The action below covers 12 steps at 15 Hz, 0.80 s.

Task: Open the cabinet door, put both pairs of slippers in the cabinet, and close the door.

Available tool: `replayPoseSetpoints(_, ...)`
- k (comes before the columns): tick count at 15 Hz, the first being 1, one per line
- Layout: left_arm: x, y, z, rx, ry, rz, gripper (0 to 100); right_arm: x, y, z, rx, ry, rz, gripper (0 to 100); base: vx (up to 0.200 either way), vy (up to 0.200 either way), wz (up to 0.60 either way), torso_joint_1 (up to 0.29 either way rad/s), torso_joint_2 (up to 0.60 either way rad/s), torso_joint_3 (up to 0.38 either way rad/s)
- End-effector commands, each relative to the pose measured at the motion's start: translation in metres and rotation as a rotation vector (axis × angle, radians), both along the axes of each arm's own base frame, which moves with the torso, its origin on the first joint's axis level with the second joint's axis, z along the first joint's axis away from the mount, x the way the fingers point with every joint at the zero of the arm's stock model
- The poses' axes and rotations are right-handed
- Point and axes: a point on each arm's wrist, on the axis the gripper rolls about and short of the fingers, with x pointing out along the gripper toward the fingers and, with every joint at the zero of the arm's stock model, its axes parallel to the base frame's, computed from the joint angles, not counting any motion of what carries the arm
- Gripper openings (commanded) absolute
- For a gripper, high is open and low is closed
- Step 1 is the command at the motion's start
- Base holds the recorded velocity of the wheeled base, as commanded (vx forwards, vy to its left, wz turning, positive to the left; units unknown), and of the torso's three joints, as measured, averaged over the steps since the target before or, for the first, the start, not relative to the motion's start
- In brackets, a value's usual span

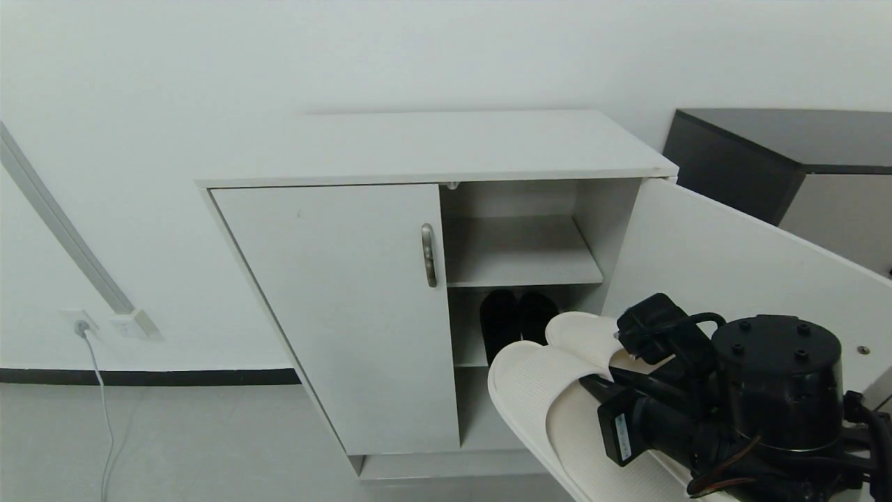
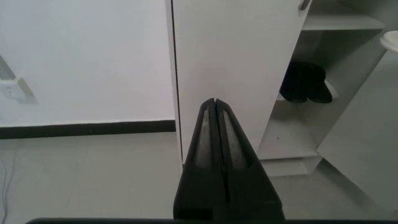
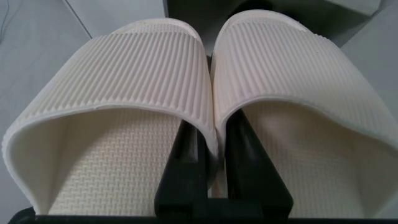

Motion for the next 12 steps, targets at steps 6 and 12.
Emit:
replayPoseSetpoints(6, 0.0001, 0.0, 0.0, 0.0, 0.001, 0.0, 0, 0.0001, 0.0016, -0.0018, -0.002, 0.002, 0.003, 0, 0.0, 0.0, 0.0, -0.103, 0.46, 0.358)
replayPoseSetpoints(12, 0.0001, 0.0, 0.0, 0.0, 0.001, 0.001, 0, -0.0007, 0.0025, -0.0034, -0.002, 0.002, 0.008, 0, 0.0, 0.0, 0.0, -0.019, 0.35, 0.335)
